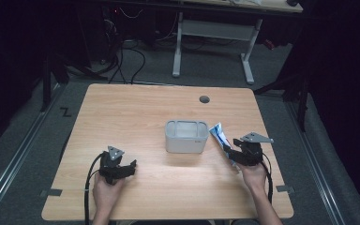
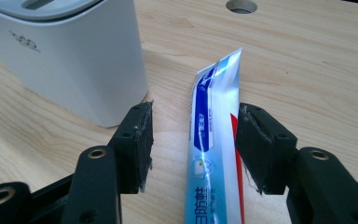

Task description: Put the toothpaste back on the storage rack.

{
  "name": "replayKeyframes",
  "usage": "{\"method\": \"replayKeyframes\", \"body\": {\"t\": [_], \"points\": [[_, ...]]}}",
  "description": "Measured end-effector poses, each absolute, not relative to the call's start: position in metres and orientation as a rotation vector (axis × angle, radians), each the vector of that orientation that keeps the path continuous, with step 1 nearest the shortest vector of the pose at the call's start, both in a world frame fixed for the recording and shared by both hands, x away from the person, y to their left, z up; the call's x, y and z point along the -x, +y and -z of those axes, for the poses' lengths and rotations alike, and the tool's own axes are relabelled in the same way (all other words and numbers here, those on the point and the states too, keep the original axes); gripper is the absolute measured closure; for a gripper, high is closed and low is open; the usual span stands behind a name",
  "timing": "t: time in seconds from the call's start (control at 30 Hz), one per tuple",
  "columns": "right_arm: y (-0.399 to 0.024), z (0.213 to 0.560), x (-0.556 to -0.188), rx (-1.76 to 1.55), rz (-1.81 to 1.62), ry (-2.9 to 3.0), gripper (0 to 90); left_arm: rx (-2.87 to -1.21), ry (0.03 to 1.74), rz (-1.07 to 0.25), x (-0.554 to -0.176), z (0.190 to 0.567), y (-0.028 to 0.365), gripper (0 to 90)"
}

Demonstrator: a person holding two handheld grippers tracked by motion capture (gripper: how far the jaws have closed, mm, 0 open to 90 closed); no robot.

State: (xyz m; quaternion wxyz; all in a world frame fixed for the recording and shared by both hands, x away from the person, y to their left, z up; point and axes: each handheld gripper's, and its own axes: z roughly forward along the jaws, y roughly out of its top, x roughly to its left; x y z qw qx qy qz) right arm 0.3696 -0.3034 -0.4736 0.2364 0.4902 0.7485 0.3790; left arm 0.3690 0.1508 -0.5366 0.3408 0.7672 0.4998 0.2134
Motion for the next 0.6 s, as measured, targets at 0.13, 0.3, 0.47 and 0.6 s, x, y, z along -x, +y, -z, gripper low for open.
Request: {"method": "replayKeyframes", "body": {"t": [0.13,0.3,0.47,0.6], "points": [[-0.303,0.472,-0.375,-1.347,-1.034,2.056,46.9,-1.997,1.300,-0.555,-0.369,0.537,0.151,21.6],[-0.300,0.470,-0.382,-1.346,-1.020,2.067,47.3,-1.997,1.300,-0.555,-0.369,0.537,0.151,21.6],[-0.298,0.468,-0.391,-1.349,-1.005,2.078,48.1,-1.996,1.300,-0.554,-0.369,0.537,0.151,21.6],[-0.296,0.469,-0.401,-1.374,-0.990,2.096,48.4,-1.997,1.299,-0.554,-0.369,0.537,0.151,21.5]]}}
